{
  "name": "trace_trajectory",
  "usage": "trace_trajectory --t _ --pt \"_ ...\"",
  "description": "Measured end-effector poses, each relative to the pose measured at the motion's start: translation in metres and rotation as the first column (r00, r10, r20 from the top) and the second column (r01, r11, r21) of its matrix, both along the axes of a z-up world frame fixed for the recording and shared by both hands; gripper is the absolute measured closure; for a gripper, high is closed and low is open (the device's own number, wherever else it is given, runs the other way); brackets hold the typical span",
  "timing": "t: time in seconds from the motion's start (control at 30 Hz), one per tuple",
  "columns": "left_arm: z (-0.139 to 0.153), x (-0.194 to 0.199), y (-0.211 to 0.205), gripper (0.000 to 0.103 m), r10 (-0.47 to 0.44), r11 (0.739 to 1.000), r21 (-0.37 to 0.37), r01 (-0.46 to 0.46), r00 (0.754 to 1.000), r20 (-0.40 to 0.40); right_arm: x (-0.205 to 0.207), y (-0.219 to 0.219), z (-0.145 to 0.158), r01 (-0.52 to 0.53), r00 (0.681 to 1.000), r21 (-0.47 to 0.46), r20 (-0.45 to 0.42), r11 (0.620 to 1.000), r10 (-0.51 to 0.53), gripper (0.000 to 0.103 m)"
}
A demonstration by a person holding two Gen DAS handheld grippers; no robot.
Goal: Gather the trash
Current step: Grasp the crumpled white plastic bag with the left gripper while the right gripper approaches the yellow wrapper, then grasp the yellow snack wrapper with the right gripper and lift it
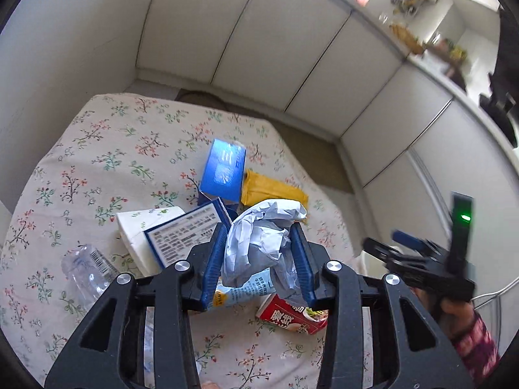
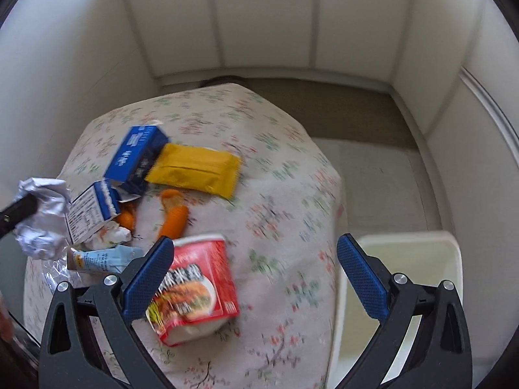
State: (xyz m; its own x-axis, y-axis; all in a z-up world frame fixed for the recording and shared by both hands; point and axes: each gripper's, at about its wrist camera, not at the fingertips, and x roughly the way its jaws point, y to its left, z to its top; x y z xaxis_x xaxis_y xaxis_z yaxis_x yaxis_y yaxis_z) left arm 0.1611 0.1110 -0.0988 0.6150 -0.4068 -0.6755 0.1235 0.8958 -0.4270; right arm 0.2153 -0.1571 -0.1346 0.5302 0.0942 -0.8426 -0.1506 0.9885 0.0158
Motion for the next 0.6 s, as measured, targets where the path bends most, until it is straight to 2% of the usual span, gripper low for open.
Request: trace_trajectory --t 0.07,0.13,0.2,0.27,0.37,0.5,0.6 --pt "-0.002 -0.006 0.015 0.065 0.01 0.999 -0.038 -0.009 1.0 0.025 0.022 0.026 -0.004 -0.153 0.988 -0.105 0.016 0.983 0.156 0.006" --pt "-0.007 -0.002 0.03 0.065 0.032 0.998 -0.062 -0.031 0.999 0.021 0.039 0.049 -0.012 -0.265 0.963 -0.216 -0.017 0.94 0.268 0.006" --pt "-0.013 0.007 0.041 0.065 0.063 0.994 -0.094 -0.062 0.998 0.001 0.055 0.066 -0.02 -0.327 0.944 -0.283 -0.046 0.902 0.328 0.006" --pt "-0.017 0.01 0.049 0.065 0.081 0.988 -0.13 -0.083 0.997 -0.021 0.073 0.075 -0.027 -0.358 0.933 -0.268 -0.077 0.894 0.35 0.006" --pt "-0.021 0.011 0.054 0.065 0.081 0.986 -0.142 -0.087 0.996 -0.046 0.096 0.085 -0.038 -0.383 0.924 -0.246 -0.116 0.89 0.366 0.006" --pt "-0.017 0.01 0.063 0.064 0.083 0.98 -0.177 -0.09 0.996 -0.045 0.115 0.109 -0.062 -0.459 0.888 -0.307 -0.185 0.833 0.421 0.006" --pt "-0.016 0.008 0.069 0.064 0.096 0.978 -0.183 -0.102 0.995 -0.041 0.126 0.121 -0.078 -0.484 0.874 -0.32 -0.219 0.815 0.433 0.006"
